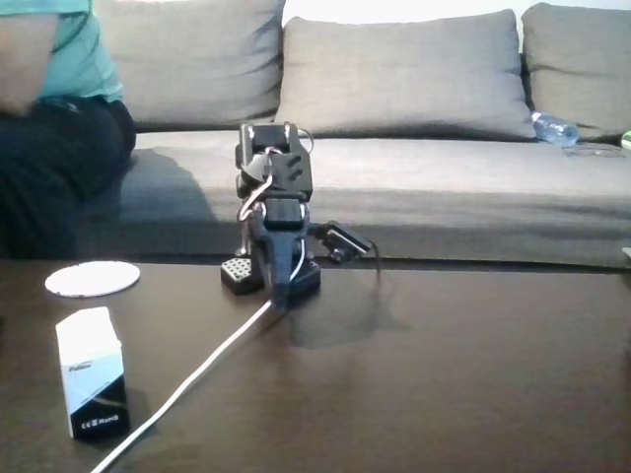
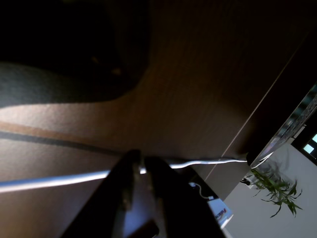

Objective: Grasp a servo box and put it on the zirlivani.

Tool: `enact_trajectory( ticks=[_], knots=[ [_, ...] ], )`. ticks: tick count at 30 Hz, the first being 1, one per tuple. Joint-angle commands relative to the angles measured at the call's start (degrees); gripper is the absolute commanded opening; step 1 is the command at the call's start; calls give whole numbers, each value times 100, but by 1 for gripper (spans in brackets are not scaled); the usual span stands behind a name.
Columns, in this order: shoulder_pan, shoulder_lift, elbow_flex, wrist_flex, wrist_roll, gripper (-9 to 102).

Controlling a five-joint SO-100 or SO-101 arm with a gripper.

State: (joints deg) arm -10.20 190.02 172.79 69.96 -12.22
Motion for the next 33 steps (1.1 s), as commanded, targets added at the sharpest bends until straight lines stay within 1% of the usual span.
enact_trajectory(
  ticks=[1,25,33],
  knots=[
    [44,18,-35,-70,-35,0],
    [-18,18,-35,-70,-35,1],
    [70,9,0,-272,-35,1]
  ],
)
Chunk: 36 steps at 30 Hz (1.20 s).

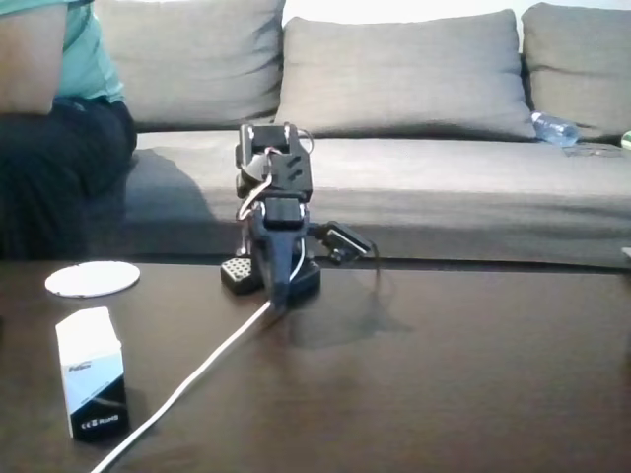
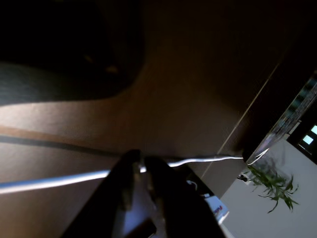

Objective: Grasp a servo box and put it on the zirlivani.

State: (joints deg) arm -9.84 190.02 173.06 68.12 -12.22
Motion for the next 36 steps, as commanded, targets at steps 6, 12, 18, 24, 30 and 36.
enact_trajectory(
  ticks=[6,12,18,24,30,36],
  knots=[
    [422,-62,-615,-18,-44,1],
    [905,-97,-1898,-88,-738,1],
    [1433,-316,-2584,-88,-1433,1],
    [2188,-2549,-4096,-18,-1450,1],
    [2663,-5854,-7321,1204,-2048,1],
    [3190,-8666,-10257,2522,-3568,13]
  ],
)
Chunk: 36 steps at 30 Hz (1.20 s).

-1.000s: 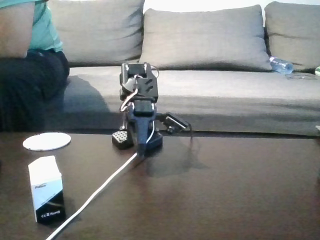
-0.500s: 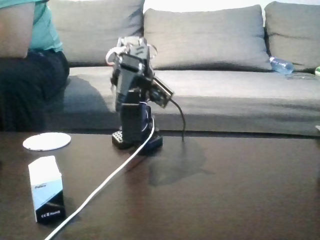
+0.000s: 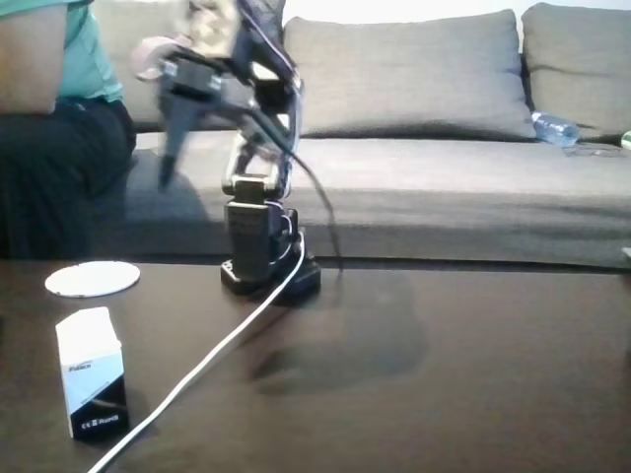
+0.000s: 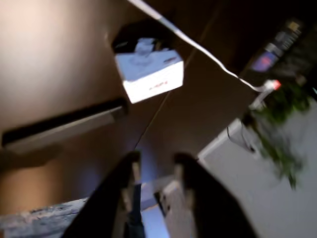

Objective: Grasp a servo box and put it on the zirlivani.

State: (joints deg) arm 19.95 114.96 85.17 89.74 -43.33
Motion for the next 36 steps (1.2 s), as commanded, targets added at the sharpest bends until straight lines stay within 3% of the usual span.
enact_trajectory(
  ticks=[1,8,15,24,36],
  knots=[
    [290,-1547,-1846,501,-738,14],
    [721,-3551,-3876,1327,-3041,15],
    [844,-4157,-4025,1397,-5704,15],
    [686,-4245,-4061,1397,-7427,41],
    [773,-4403,-4043,1283,-8719,41]
  ],
)
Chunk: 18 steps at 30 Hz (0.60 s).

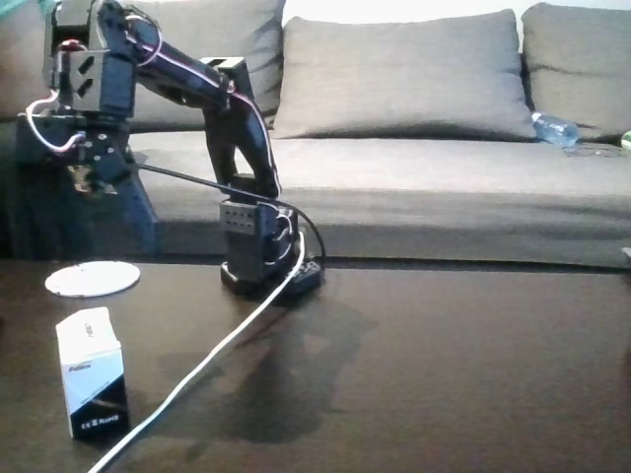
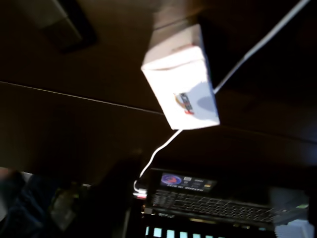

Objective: Grasp a servo box and put it on the zirlivani.

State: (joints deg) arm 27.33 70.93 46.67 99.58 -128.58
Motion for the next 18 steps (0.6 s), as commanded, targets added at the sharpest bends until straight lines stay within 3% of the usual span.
enact_trajectory(
  ticks=[1,18],
  knots=[
    [18,-88,-246,299,-237,41],
    [9,-2452,-2769,396,-26,41]
  ],
)
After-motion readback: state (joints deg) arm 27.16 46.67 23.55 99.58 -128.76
